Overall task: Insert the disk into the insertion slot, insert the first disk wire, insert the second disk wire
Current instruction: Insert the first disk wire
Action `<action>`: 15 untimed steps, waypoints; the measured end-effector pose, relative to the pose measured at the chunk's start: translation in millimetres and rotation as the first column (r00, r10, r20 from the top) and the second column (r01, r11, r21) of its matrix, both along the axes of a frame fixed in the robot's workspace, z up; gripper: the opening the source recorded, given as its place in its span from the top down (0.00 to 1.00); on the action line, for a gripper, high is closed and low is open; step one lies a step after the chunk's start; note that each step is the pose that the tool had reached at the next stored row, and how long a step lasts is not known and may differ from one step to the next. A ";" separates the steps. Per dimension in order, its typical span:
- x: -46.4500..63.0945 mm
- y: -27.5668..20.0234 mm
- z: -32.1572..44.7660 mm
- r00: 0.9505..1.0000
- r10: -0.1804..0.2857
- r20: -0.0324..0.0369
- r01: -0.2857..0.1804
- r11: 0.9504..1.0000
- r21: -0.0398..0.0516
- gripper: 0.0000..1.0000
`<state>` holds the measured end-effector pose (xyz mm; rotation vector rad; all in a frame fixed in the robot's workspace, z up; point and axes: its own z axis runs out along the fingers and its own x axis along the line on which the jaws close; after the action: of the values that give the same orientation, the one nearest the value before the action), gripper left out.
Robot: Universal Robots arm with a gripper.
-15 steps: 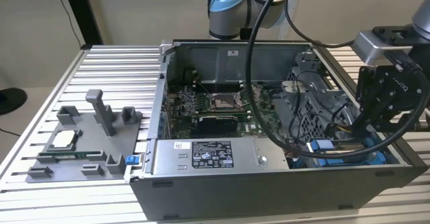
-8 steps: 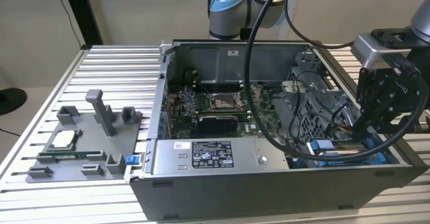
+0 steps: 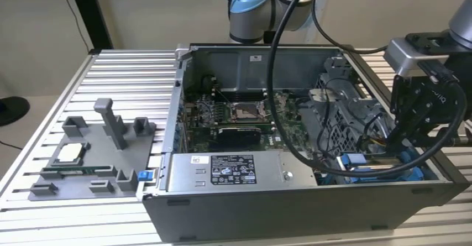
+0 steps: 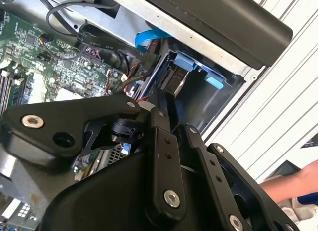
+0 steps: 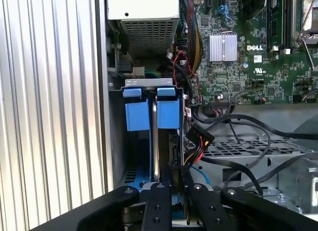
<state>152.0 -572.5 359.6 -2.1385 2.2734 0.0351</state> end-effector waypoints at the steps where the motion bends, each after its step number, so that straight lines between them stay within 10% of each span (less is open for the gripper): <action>1: -0.1 0.2 -0.7 1.000 0.000 0.001 0.000 1.000 0.000 1.00; 15: -0.1 3.4 -11.3 1.000 0.007 0.022 -0.007 1.000 0.017 1.00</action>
<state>151.9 -569.1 348.3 -2.1279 2.2458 0.0304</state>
